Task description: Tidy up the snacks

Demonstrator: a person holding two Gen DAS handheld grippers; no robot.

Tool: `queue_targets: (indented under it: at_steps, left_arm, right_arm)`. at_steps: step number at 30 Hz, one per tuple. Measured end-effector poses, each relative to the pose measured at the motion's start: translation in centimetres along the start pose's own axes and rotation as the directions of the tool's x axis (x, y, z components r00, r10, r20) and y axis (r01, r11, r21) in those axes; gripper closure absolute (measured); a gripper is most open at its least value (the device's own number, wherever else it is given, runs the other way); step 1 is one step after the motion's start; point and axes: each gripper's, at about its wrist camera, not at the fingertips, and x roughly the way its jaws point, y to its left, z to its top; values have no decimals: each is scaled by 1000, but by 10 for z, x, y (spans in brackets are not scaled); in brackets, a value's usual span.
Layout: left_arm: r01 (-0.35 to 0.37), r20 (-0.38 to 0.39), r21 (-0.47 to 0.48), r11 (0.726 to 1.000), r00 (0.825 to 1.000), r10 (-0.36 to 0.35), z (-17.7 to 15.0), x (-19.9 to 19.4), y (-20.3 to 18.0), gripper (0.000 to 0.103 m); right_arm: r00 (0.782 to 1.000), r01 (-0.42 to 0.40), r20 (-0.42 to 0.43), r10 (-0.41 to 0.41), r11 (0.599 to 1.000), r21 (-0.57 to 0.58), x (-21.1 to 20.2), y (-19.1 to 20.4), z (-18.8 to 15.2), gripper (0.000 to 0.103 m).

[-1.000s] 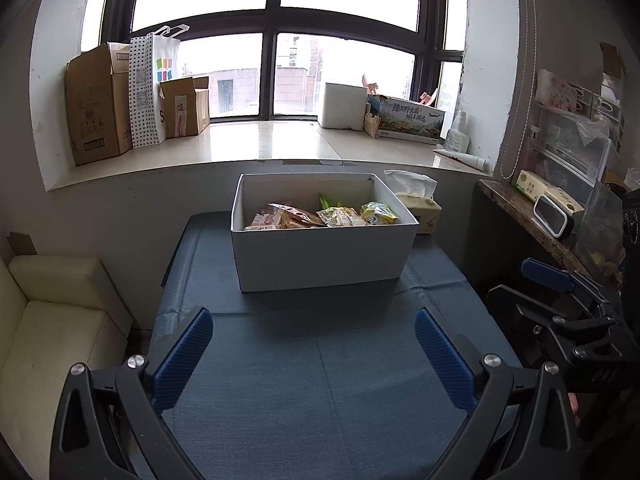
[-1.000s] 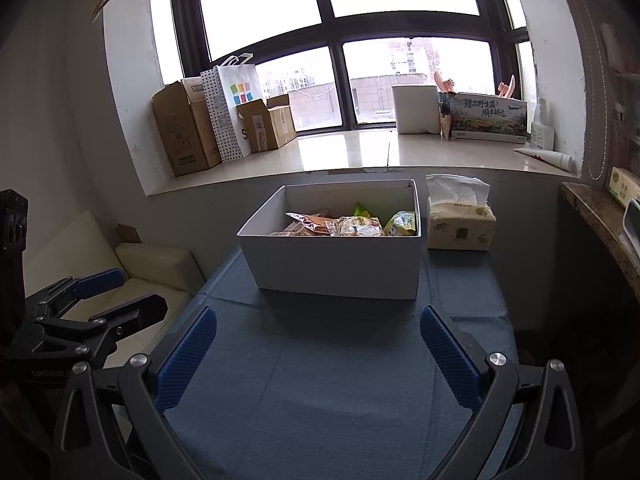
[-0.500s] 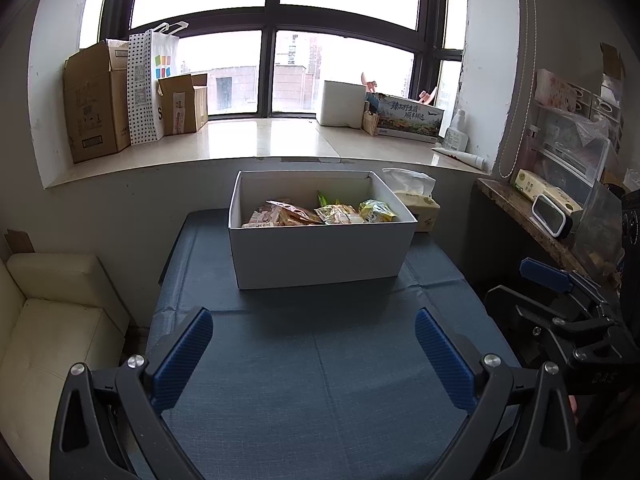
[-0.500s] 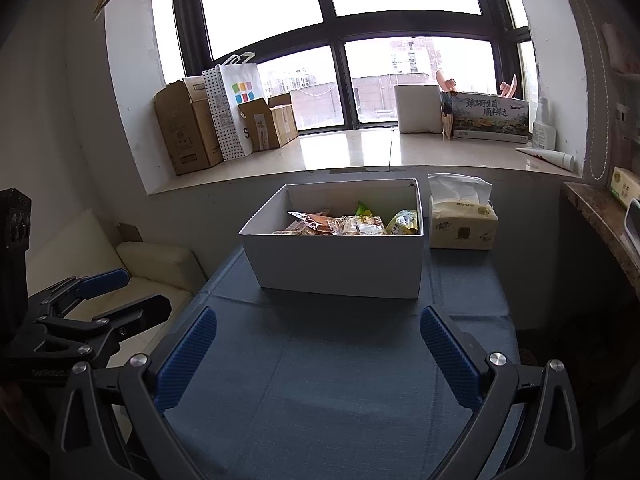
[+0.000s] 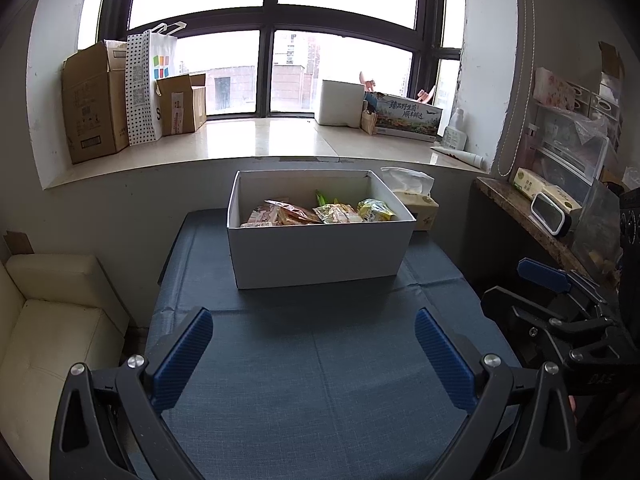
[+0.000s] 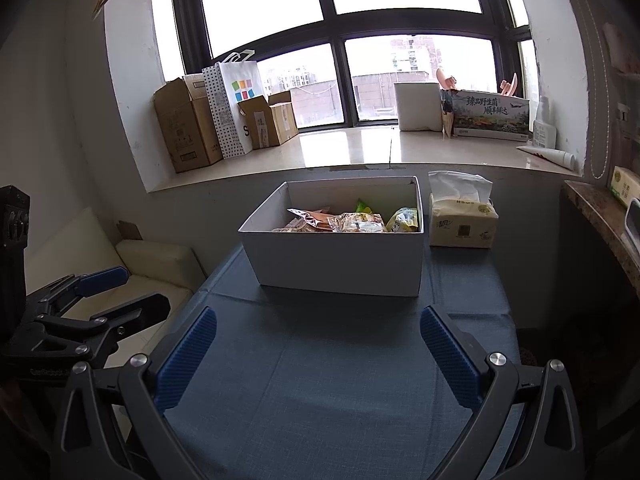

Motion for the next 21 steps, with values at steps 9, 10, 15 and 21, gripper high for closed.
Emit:
queue_targets:
  at_steps: [9,10,15,21]
  left_arm:
    - [3,0,0,1000,1000,-3,-1,0,-1,0]
    - [3,0,0,1000,1000,-3,-1,0,-1,0]
    - [3,0,-1,1000,1000,-3,-1,0,-1,0]
    - [3,1,0,1000,1000,-3,-1,-1,-1,0]
  right_arm:
    - [1000,0,0,0,1000,-1,-1,0,-1,0]
    - [1000,-1,-1,1,1000,-1,-1,0,-1,0]
    - [1000,-2,-3,2,1000,-4,-2,0,-1,0]
    - [1000,-3,-4,3,1000,-6,-1,0,0,0]
